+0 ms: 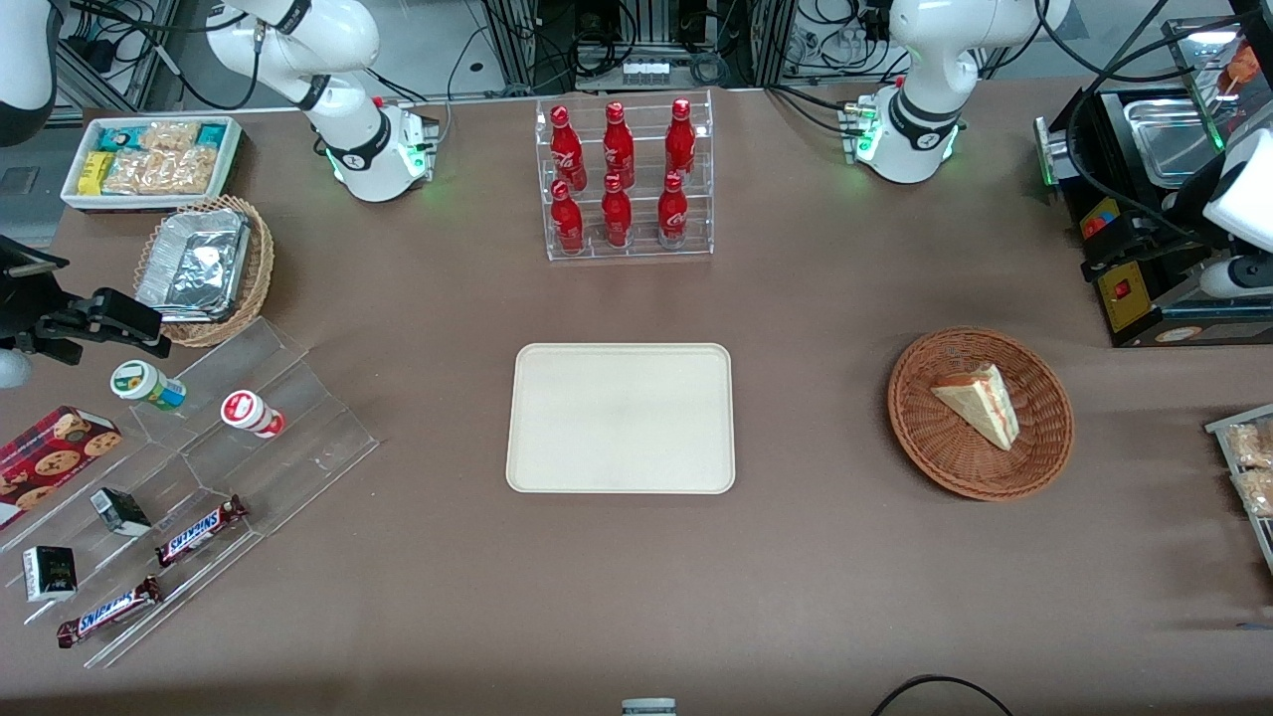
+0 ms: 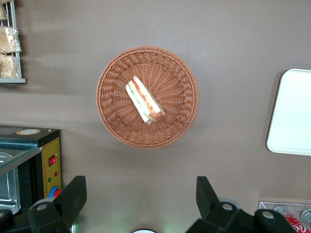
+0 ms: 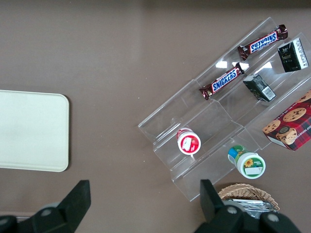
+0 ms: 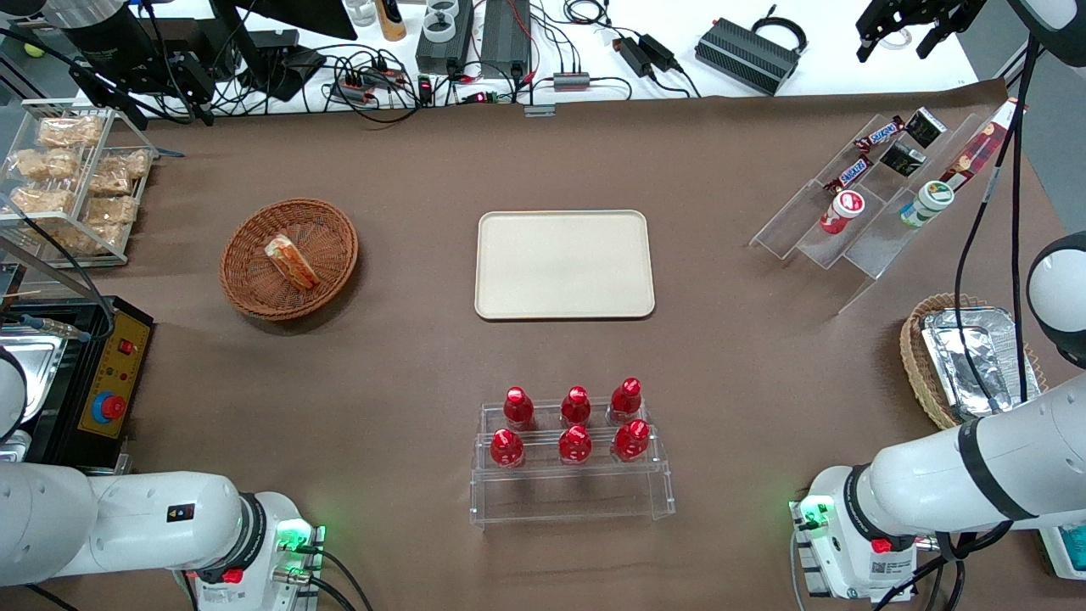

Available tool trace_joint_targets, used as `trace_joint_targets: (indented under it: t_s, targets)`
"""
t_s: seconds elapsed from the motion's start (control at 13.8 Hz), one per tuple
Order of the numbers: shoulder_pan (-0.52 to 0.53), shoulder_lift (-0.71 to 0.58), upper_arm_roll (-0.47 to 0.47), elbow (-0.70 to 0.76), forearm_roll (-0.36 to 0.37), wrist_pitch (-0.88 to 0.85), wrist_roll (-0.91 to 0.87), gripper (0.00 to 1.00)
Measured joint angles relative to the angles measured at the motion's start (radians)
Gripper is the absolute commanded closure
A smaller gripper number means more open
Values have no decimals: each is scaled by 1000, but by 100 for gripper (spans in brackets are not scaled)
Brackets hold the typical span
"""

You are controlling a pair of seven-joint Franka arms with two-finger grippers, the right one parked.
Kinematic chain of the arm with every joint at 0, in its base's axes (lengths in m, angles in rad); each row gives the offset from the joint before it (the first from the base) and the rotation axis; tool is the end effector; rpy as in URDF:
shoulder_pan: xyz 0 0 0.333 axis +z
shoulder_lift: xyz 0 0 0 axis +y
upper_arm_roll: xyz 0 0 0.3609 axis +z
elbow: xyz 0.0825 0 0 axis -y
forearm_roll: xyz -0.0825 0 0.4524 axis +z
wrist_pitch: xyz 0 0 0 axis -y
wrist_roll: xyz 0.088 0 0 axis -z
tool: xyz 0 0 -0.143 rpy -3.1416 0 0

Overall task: Place sandwich from basket to tray
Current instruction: 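Move the left gripper over the sandwich in the wicker basket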

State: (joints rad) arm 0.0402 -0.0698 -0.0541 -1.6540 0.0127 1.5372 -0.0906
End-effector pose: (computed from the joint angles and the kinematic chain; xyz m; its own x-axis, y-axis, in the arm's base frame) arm 0.5918 -0.0074 0.6282 0.9960 0.0774 -0.0454 0.0765 -0.9969 -0.0207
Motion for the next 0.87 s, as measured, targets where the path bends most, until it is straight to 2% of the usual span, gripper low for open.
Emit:
trace_joint_targets:
  t_s: [0.51,0.87]
  targets:
    - [2,15,3,-17,0,2,0,0]
    - [26,132,13,-37,0,64,-85,0]
